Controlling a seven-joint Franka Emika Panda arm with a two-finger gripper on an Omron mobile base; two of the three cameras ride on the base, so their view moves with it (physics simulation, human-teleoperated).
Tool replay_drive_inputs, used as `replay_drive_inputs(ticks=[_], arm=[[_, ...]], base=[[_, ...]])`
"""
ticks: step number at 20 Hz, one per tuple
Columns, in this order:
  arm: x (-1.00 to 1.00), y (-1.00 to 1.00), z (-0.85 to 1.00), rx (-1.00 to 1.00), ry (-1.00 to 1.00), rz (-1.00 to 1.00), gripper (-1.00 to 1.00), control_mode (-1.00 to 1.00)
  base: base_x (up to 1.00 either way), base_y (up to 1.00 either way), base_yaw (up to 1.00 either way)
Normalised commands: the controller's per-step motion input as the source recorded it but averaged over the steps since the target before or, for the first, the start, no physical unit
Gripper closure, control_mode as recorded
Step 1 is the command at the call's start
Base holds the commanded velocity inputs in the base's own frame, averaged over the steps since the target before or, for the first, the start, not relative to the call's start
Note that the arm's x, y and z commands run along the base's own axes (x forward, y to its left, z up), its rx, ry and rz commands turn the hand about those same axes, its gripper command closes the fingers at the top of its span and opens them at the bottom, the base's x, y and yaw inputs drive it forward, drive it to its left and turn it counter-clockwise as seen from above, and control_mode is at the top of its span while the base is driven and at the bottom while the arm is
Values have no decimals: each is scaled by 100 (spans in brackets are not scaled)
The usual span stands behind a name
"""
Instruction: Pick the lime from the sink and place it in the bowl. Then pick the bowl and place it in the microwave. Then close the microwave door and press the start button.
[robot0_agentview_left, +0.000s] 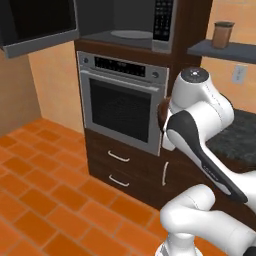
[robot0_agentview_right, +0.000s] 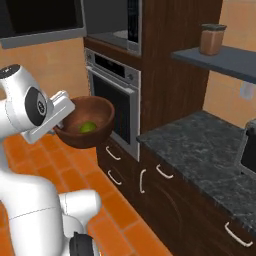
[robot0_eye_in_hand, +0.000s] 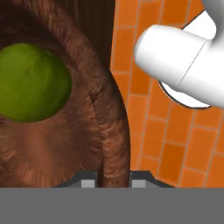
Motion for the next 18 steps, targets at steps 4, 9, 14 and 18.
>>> replay_drive_inputs(ticks=[4,9,14,18], arm=[[0,0,0,0,0,0,100,100],[0,0,0,0,0,0,100,100],[0,0,0,0,0,0,100,100],[0,0,0,0,0,0,100,100]], base=[[100,53,10],[100,17,8],[90,24,3],[80,47,0]])
